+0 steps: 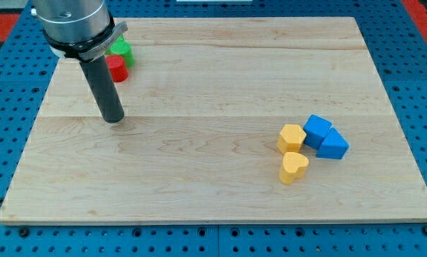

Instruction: Push the red circle to the top of the yellow hexagon

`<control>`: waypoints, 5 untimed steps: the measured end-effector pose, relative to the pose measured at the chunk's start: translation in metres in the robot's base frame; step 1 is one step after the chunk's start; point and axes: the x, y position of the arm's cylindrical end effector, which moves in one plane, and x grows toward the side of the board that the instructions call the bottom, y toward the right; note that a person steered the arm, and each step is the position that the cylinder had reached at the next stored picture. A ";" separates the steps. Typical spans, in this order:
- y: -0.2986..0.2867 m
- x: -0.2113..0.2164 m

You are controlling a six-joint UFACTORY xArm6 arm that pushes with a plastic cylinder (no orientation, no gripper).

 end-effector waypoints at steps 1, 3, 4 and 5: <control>0.000 0.000; 0.007 -0.012; 0.007 -0.014; 0.007 -0.014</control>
